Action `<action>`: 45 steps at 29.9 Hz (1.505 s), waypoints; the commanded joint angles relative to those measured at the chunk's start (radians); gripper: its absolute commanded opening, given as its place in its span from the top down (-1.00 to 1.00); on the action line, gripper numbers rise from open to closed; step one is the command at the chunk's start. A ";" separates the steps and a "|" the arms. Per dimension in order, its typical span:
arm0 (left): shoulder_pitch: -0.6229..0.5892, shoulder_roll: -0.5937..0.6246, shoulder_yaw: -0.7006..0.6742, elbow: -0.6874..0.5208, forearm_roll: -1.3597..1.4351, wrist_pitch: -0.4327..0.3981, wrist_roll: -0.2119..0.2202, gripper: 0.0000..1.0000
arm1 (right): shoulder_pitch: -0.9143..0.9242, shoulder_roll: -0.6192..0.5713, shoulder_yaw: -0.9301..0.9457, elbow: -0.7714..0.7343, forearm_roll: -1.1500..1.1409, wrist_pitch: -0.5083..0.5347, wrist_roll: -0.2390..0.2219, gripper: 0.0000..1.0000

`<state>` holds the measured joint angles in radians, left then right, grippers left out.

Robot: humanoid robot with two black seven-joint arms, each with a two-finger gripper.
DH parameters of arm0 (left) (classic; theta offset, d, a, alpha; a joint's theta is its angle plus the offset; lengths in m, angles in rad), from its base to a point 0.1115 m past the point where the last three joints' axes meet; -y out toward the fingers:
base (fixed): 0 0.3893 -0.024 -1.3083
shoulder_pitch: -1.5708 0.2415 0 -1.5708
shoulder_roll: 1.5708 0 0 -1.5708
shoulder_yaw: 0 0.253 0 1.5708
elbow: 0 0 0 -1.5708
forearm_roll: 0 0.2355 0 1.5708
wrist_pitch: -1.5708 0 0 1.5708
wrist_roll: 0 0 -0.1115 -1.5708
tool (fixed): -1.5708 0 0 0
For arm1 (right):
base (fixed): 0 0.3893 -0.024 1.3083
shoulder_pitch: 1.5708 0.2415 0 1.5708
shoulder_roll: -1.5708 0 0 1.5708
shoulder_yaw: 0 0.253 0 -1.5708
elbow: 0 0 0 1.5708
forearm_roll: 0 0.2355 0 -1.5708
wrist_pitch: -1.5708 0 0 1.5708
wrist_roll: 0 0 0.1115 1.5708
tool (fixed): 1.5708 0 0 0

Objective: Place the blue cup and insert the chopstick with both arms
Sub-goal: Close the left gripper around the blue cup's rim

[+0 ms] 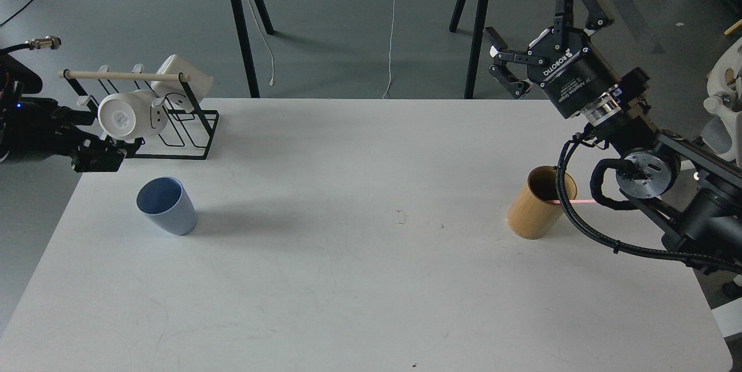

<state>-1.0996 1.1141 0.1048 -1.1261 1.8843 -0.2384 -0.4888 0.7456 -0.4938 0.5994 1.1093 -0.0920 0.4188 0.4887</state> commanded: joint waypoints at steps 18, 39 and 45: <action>0.116 -0.165 -0.001 0.209 -0.042 0.022 0.000 -0.75 | -0.025 -0.002 -0.001 0.000 0.000 -0.003 0.000 -0.98; 0.167 -0.250 -0.002 0.302 -0.045 0.062 0.000 -0.51 | -0.043 -0.003 -0.001 0.000 0.000 -0.003 0.000 -0.98; 0.170 -0.295 -0.001 0.361 -0.056 0.074 0.000 -0.32 | -0.058 -0.005 -0.001 -0.002 0.000 -0.003 0.000 -0.98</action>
<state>-0.9310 0.8374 0.1028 -0.7880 1.8365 -0.1732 -0.4887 0.6943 -0.4971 0.5983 1.1077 -0.0920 0.4157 0.4887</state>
